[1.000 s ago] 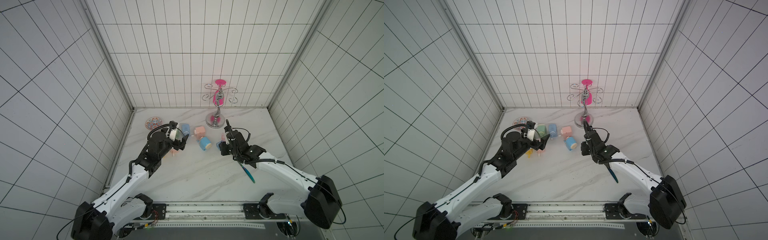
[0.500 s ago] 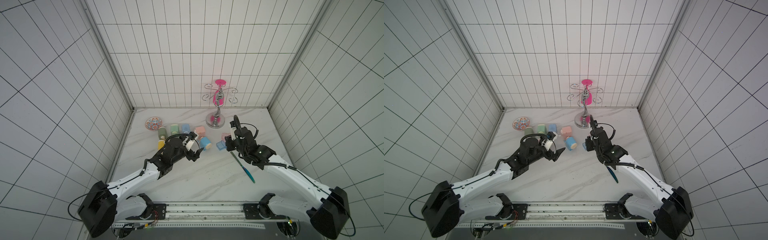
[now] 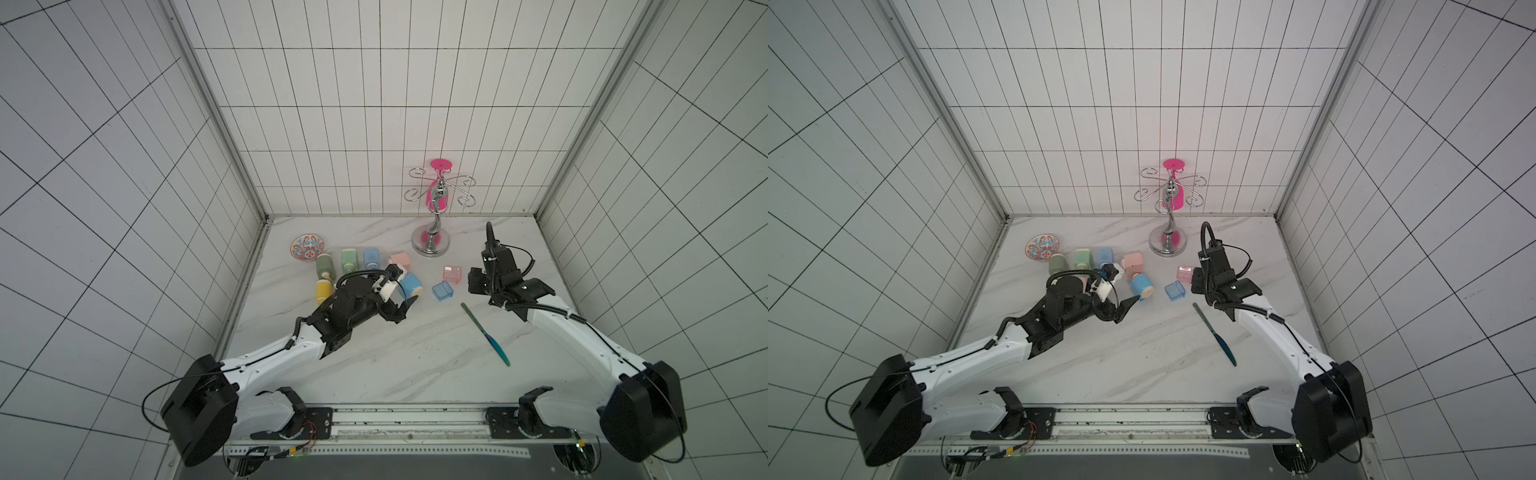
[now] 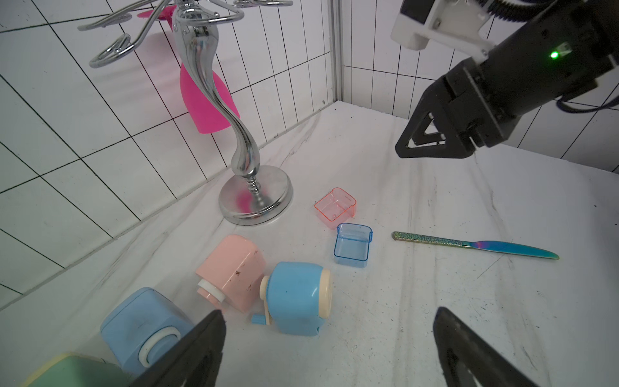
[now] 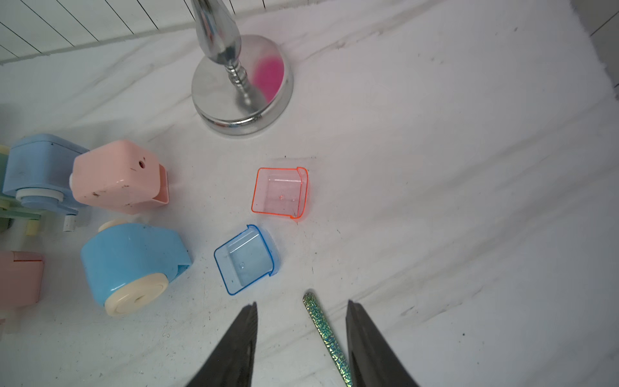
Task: Put the tray back into the pencil sharpener
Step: Pick up the container from the center of the board.
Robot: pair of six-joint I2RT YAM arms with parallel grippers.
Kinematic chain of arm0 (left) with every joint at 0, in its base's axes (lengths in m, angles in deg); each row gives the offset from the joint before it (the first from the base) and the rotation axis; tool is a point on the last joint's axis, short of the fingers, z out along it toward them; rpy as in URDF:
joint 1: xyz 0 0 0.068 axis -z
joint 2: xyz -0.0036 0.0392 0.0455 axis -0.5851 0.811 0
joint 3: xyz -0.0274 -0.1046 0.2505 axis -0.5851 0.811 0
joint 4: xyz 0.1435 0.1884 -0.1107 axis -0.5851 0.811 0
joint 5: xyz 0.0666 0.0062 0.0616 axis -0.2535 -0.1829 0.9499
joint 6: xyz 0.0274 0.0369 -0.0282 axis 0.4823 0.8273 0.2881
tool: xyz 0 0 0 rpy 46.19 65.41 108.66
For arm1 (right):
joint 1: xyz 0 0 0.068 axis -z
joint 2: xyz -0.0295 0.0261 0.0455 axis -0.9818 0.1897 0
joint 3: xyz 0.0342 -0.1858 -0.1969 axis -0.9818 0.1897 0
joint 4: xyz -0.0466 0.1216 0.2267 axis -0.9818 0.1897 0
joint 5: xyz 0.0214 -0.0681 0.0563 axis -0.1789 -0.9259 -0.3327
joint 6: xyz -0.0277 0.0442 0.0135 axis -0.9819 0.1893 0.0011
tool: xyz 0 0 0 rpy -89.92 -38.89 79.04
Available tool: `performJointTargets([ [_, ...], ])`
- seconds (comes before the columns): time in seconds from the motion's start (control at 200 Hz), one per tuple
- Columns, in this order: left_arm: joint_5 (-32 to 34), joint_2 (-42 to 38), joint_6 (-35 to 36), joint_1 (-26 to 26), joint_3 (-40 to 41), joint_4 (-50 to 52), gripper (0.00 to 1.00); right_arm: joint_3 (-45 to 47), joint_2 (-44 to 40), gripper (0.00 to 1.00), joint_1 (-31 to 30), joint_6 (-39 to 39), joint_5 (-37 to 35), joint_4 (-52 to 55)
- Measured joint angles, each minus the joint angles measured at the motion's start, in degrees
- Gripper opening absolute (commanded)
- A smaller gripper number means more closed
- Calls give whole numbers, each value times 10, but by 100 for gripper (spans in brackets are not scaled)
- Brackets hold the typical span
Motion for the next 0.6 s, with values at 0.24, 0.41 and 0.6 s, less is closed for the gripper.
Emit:
performJointTargets([
  [0.24, 64, -77, -17, 3, 64, -1, 98, -35, 85, 50, 10, 64, 90, 2],
  [0.41, 130, -106, -29, 3, 80, 3, 98, -41, 133, 50, 10, 24, 123, -11],
  [0.6, 153, -118, -20, 3, 85, 13, 98, -41, 142, 53, 10, -38, 149, -28],
])
